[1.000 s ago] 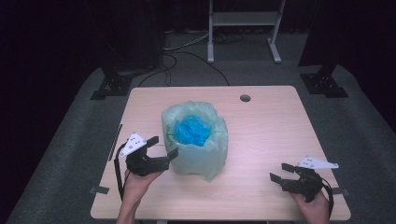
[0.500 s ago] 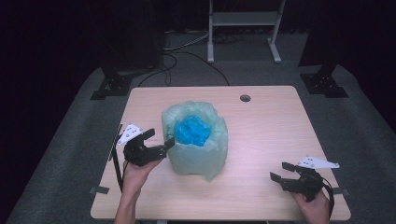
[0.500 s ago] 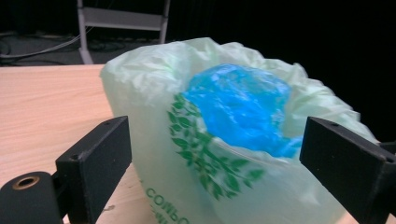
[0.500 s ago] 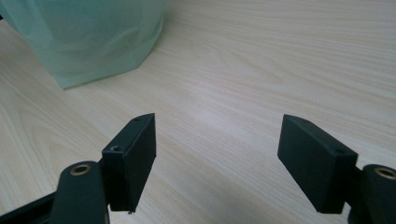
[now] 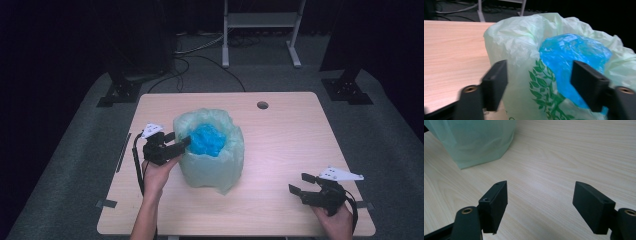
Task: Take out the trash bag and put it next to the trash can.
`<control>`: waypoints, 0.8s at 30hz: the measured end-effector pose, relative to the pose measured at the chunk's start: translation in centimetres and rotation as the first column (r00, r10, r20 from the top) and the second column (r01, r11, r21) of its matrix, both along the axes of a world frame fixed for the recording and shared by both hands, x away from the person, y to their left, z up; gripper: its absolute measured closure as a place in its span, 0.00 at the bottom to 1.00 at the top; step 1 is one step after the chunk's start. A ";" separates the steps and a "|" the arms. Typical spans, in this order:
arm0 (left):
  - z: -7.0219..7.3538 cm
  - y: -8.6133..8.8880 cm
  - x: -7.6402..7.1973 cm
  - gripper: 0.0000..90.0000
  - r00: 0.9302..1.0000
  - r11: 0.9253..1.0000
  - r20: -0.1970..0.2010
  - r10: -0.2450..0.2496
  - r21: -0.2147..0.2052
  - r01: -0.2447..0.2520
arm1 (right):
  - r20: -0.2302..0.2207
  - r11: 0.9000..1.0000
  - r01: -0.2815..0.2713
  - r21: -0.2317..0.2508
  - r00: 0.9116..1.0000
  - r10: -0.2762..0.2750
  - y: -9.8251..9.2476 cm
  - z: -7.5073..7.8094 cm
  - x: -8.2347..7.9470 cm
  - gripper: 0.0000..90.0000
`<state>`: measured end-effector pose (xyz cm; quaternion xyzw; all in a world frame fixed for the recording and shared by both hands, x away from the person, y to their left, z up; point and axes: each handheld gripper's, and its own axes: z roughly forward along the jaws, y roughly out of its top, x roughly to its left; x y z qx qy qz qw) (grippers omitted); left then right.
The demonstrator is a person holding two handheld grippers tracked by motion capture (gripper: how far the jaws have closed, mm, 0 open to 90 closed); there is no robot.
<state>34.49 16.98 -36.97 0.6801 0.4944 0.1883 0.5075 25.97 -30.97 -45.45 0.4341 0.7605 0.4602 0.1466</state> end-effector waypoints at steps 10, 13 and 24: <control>0.3 -0.6 -0.2 0.75 0.997 0.997 0.062 0.048 0.062 -0.052 | 0.011 1.000 -0.002 -0.002 1.000 0.002 0.2 0.3 -0.1 0.30; 0.6 -0.8 -0.4 0.82 0.994 0.994 0.090 0.062 0.080 -0.069 | 0.015 1.000 -0.001 0.000 1.000 0.001 0.3 0.4 -0.1 0.30; 1.2 -0.8 -1.2 0.99 0.983 0.990 0.167 0.079 0.101 -0.097 | 0.020 1.000 -0.018 0.000 1.000 0.018 1.1 0.9 0.1 0.30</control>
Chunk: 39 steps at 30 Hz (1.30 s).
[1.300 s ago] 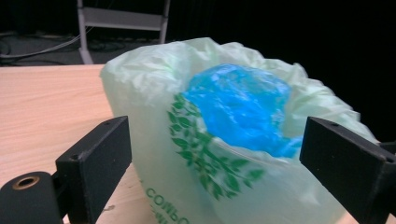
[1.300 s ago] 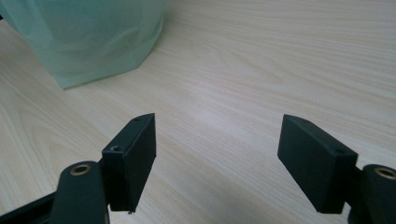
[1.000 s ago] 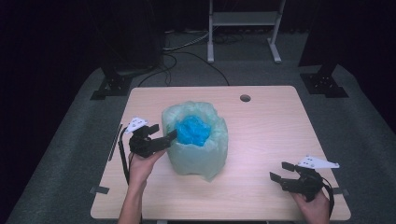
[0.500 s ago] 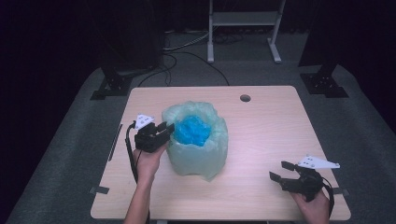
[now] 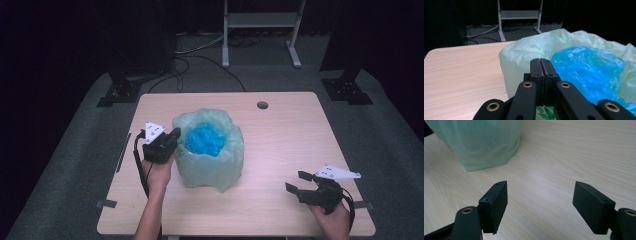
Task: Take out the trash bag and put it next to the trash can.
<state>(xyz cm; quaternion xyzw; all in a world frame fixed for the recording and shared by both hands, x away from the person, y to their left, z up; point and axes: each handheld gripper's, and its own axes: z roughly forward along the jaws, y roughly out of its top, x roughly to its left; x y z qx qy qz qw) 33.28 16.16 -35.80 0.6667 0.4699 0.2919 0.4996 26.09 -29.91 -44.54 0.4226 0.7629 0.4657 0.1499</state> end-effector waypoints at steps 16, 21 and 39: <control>0.8 0.9 -0.8 1.00 0.997 0.991 0.033 -0.065 -0.111 0.068 | -0.013 0.995 -0.063 0.080 0.998 0.064 4.6 6.5 4.6 0.24; 1.0 1.0 -0.9 1.00 0.997 0.990 0.034 -0.070 -0.121 0.074 | -0.017 0.992 -0.086 0.092 0.996 0.088 6.8 8.7 6.6 0.23; 1.3 1.2 -1.0 1.00 0.996 0.987 0.033 -0.083 -0.137 0.087 | -0.076 0.985 -0.107 0.136 0.990 0.118 14.4 9.5 12.7 0.45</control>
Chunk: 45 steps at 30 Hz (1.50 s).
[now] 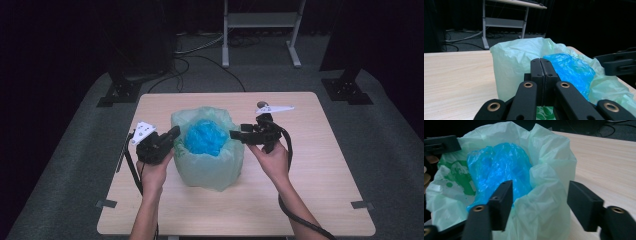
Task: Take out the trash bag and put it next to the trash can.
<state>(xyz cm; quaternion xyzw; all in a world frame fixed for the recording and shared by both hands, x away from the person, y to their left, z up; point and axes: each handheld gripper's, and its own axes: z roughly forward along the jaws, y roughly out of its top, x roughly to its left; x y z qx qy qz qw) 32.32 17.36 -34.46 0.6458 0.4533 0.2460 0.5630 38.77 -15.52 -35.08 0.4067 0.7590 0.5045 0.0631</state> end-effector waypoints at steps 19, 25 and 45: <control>0.4 -0.1 0.1 1.00 1.000 0.999 0.006 -0.008 -0.038 0.008 | 0.104 0.998 0.056 -0.015 0.993 -0.054 1.0 0.7 0.1 1.00; 0.7 -0.8 0.2 1.00 1.000 0.999 0.013 -0.022 -0.047 0.022 | 0.123 1.000 0.027 -0.005 0.992 -0.026 1.5 1.9 -0.3 1.00; 0.1 -5.5 0.3 1.00 0.992 0.992 0.005 -0.123 -0.016 0.123 | 0.039 0.989 -0.099 0.111 0.995 0.095 6.1 2.9 -0.4 1.00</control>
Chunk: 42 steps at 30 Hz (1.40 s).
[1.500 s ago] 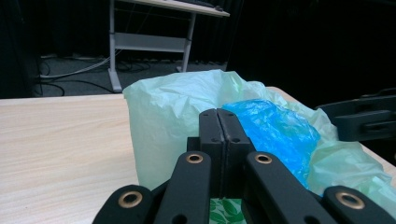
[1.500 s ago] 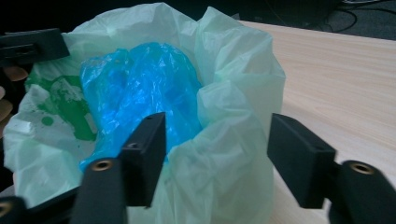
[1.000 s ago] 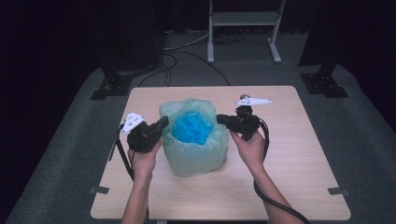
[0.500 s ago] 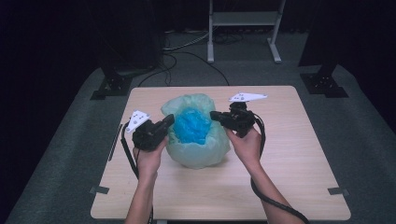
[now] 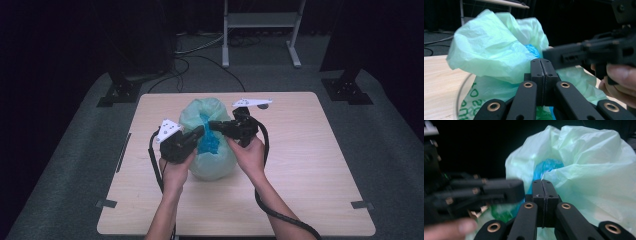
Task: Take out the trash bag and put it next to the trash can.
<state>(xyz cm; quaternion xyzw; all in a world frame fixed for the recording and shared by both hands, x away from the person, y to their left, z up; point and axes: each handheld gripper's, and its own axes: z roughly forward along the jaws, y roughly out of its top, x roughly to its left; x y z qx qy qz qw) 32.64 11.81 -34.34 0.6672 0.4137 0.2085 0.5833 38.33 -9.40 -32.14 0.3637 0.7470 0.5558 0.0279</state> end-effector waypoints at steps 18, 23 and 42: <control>-0.6 -1.3 0.1 1.00 1.000 1.000 -0.009 -0.018 0.020 0.019 | -0.140 0.985 -0.043 0.165 0.988 0.067 -0.1 -0.7 1.6 0.84; -0.6 -1.4 0.0 0.99 1.000 0.999 -0.001 -0.021 0.029 0.021 | -0.172 0.988 -0.052 0.145 0.982 0.077 0.4 -0.6 2.2 0.76; -0.6 -1.5 -0.4 0.93 0.999 0.998 0.004 -0.040 0.040 0.039 | -0.168 0.999 -0.048 -0.025 0.985 0.044 2.1 0.0 2.8 1.00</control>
